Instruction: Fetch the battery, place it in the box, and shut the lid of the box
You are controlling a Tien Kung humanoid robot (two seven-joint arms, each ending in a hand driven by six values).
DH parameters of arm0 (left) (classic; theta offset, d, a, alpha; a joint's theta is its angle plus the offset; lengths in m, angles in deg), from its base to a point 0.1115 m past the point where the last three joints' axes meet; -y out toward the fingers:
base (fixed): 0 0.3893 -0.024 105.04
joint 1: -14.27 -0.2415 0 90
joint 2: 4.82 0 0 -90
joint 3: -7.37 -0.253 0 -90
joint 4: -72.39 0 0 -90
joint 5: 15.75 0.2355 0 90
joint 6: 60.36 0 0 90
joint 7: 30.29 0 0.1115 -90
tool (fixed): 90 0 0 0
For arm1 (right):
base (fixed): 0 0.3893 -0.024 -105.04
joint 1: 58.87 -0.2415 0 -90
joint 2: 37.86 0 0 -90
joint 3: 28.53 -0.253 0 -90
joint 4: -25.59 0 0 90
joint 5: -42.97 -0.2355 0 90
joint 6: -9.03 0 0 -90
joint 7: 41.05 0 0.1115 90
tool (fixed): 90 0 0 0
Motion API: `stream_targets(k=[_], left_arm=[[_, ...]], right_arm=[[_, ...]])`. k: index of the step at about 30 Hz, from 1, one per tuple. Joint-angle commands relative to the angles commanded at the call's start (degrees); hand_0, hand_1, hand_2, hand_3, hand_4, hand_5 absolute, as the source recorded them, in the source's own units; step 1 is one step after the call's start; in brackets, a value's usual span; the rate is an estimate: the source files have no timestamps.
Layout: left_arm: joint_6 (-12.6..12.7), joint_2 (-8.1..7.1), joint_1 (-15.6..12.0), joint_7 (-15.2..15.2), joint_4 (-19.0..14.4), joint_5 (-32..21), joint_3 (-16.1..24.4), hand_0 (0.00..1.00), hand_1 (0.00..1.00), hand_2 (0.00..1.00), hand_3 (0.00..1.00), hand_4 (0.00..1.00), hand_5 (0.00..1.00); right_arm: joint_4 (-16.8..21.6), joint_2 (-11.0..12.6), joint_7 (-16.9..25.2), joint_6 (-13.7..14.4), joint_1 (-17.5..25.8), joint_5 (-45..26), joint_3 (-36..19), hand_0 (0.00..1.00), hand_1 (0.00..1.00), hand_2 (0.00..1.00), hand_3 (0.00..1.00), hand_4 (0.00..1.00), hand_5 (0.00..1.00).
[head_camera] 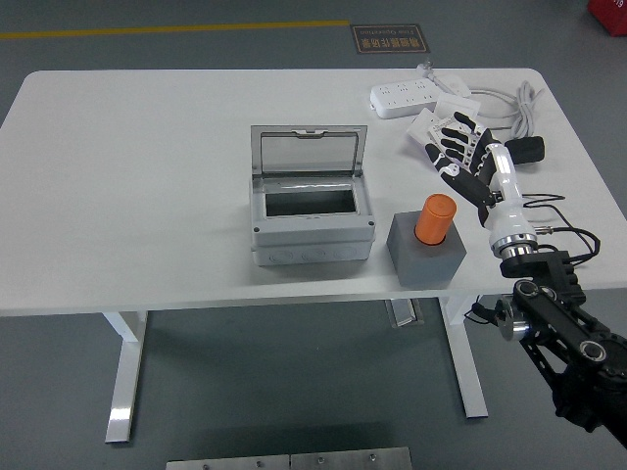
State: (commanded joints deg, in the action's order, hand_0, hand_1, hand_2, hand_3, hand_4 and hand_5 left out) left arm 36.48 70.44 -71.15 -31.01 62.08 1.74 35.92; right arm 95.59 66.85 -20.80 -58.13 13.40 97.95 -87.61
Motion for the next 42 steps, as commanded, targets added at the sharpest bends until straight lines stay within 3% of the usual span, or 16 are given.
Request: stream_targets(k=[19,42], left_arm=[[-0.03,0.74,0.11,-0.24,0.00,0.41,-1.04,0.577,0.601,0.550,0.559,0.543,0.003],[0.10,1.13,0.56,-0.17,0.00,0.66,-1.75,0.577,0.601,0.550,0.559,0.542,0.002]], right_arm=[[-4.67,-1.56,2.11,2.74,0.23,-1.13,5.42,0.718,0.644,0.620,0.702,0.848,0.288],[-6.95,-1.96,1.94,3.00,0.43,-1.56,7.93,0.701,0.648,0.608,0.701,0.843,0.303]])
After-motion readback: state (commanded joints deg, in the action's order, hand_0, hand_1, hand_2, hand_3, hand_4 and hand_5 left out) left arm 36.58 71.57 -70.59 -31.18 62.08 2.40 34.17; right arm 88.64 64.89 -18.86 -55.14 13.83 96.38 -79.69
